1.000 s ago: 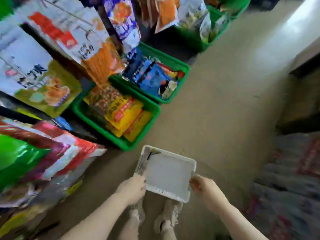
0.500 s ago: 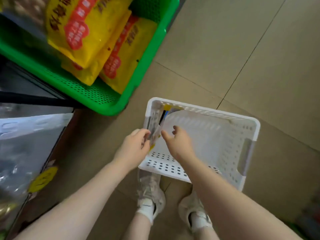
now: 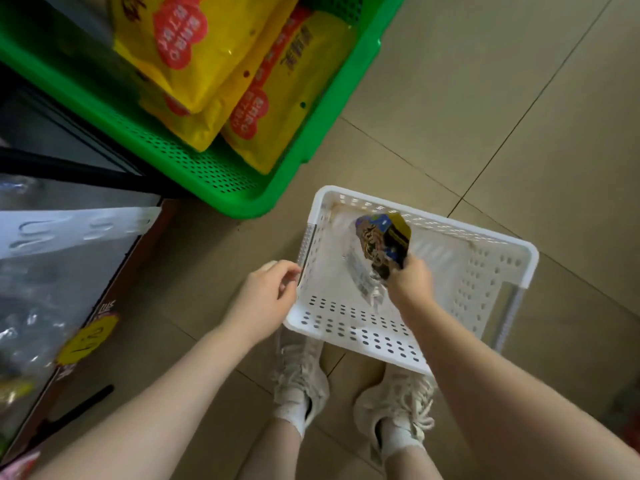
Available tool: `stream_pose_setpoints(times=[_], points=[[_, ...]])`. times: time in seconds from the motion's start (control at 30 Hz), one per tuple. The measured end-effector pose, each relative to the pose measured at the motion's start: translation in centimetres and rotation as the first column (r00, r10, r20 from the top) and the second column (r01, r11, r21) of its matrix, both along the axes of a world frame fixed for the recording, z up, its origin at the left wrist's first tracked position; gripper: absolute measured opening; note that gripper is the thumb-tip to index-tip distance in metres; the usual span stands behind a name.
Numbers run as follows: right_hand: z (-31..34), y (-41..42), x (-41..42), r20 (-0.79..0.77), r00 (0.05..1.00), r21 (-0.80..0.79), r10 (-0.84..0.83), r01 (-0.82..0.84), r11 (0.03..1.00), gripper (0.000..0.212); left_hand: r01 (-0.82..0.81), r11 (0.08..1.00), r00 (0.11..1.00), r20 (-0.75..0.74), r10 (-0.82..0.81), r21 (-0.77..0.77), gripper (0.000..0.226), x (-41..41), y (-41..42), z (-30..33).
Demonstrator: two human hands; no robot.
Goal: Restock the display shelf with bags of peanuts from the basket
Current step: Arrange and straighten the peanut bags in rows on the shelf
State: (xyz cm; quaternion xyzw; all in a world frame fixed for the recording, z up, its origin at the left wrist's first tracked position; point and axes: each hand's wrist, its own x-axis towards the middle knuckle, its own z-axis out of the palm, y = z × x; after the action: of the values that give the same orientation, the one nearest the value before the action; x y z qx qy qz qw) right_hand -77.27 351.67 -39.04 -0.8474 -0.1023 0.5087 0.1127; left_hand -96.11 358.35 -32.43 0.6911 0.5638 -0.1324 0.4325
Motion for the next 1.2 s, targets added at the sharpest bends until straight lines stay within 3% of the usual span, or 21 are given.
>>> stream_pose_setpoints(times=[0.13,0.3,0.47,0.57,0.67,0.73,0.8,0.83,0.9,0.97,1.03,1.1,1.2], points=[[9.0,-2.9,2.5,0.004,0.997,0.069,-0.072,0.072,0.995,0.016,-0.009,0.997,0.999,-0.032,0.007,-0.080,0.025,1.2,-0.4,5.5],[25.5,-2.2,4.3,-0.074,0.976,0.226,-0.206,0.218,0.949,0.013,0.071,0.990,0.996,0.060,-0.064,-0.119,0.035,4.5,-1.2,18.5],[40.9,1.2,3.5,-0.275,0.941,0.393,-0.196,0.296,0.871,0.024,0.202,0.978,0.978,0.051,-0.204,0.042,0.084,6.5,-2.7,32.0],[47.5,2.5,2.3,-0.400,0.891,0.415,-0.217,0.387,0.823,0.019,-0.018,0.988,0.997,0.080,0.005,0.155,0.087,6.5,-4.4,37.1],[52.0,3.1,0.8,-0.478,0.861,0.403,-0.173,0.390,0.828,0.010,-0.277,0.910,0.957,0.170,0.234,0.309,0.053,6.1,-5.7,40.5],[53.8,3.1,-0.2,-0.470,0.878,0.437,-0.087,0.318,0.841,0.008,-0.286,0.874,0.958,0.134,0.253,0.393,0.043,5.3,-6.3,42.4],[55.2,3.2,-0.7,-0.295,0.948,0.569,0.122,0.072,0.819,0.005,-0.233,0.860,0.970,0.041,0.241,0.453,0.040,3.8,-7.1,44.3],[56.2,3.4,-0.7,-0.188,0.953,0.626,0.236,-0.069,0.777,0.014,-0.208,0.867,0.973,0.000,0.233,0.453,0.040,2.7,-7.6,45.2],[57.9,3.8,-0.6,0.009,0.893,0.691,0.449,-0.330,0.643,0.037,-0.185,0.878,0.974,-0.038,0.224,0.442,0.038,0.1,-8.8,47.0],[59.0,4.6,-0.8,0.145,0.772,0.682,0.618,-0.531,0.503,0.049,-0.214,0.854,0.967,-0.019,0.253,0.475,0.033,-3.1,-10.1,48.7],[59.9,5.3,-2.5,0.131,0.712,0.667,0.690,-0.578,0.470,0.042,-0.253,0.805,0.951,-0.014,0.308,0.537,0.028,-6.6,-11.3,50.4],[61.5,6.0,-5.3,0.095,0.701,0.673,0.707,-0.569,0.473,0.020,-0.305,0.756,0.926,-0.005,0.378,0.578,0.031,-9.9,-12.3,52.1],[64.4,6.8,-10.9,0.263,0.557,0.704,0.788,-0.669,0.239,0.035,-0.409,0.692,0.888,0.082,0.453,0.595,0.036,-14.4,-13.7,55.0]])
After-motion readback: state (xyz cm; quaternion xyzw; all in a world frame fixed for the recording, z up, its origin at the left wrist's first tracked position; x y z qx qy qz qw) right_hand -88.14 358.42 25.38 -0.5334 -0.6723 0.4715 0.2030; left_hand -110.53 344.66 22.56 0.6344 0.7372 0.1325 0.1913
